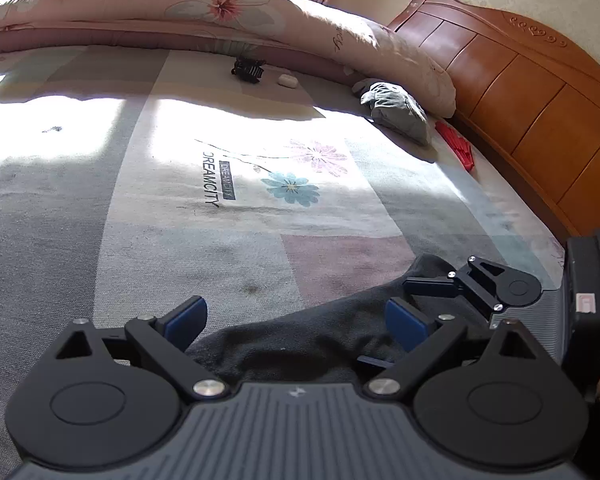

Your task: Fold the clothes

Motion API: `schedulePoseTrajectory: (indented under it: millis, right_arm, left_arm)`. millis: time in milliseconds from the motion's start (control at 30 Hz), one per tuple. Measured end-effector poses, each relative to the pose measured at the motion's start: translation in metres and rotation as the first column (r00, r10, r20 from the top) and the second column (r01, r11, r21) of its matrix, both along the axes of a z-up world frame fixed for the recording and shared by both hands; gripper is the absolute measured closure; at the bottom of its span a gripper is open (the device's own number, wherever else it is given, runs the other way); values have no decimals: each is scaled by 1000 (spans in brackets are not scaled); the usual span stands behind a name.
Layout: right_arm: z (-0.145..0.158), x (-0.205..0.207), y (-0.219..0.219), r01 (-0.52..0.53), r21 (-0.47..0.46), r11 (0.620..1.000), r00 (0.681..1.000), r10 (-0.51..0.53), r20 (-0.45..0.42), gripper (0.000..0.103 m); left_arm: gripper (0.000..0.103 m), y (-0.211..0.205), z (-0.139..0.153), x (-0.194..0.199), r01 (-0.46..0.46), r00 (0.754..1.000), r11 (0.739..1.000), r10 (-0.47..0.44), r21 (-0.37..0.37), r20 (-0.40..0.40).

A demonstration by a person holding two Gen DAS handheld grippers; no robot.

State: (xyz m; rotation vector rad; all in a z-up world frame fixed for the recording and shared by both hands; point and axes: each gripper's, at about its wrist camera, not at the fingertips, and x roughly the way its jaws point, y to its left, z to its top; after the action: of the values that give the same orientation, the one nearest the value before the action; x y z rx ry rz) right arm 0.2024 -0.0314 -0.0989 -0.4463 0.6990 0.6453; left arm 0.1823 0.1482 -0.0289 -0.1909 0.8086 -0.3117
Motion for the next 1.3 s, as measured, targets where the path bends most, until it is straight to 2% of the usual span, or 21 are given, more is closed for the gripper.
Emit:
schedulePoseTrajectory:
  millis: [133,200,300,367,533,600,700,767,867,967,1067,1167,1300]
  right_arm:
    - [14,-3,-18,39,67,997,998,-36,-46,2]
    - [23,-15,-32,29,72,997,1000,-29,0,2]
    - [23,-32,-54,69,42,997,997,-71,43,2]
    - [20,-41,-71,104,32,994,994,-105,33,2]
    - [15,-66,-104,171,55,984,985,-171,-3,1]
    - [12,-72,-113,202,62,977,979,-201,-20,1]
    - [8,-77,-123,228,65,971,973,-227,-33,1]
    - [8,-80,-128,240,62,969,971,-239,-30,1]
    - [12,-85,-142,258,91,962,966,-256,-30,1]
    - [20,-82,-167,285,199,938,958,-270,-100,0]
    - [21,-72,-191,341,312,887,931,-273,-241,0]
    - [22,-65,-204,378,400,835,910,-257,-324,0]
    - [29,-60,-211,391,473,790,890,-193,-413,0]
  left_arm:
    - [7,-6,3,-21,39,999,997,-40,67,5]
    - [7,-12,4,-28,54,998,992,-56,113,12]
    - [7,-27,7,-32,69,996,978,-78,198,37]
    - [7,-38,9,-32,102,993,973,-113,208,43]
    - [7,-72,0,-31,190,980,967,-196,167,19]
    - [7,-86,-10,-32,230,973,960,-232,157,-7]
    - [7,-101,-38,-34,268,962,953,-256,143,-96]
    - [7,-107,-54,-40,271,961,938,-252,215,-110]
    - [7,-115,-47,-53,279,960,918,-259,280,-108]
    - [6,-117,-29,-61,275,961,921,-264,277,-76]
    - [6,-119,-22,-62,265,964,928,-256,261,-67]
    - [6,-124,-34,-57,245,968,928,-221,279,-116]
    - [4,-126,-51,-55,228,970,918,-185,324,-157]
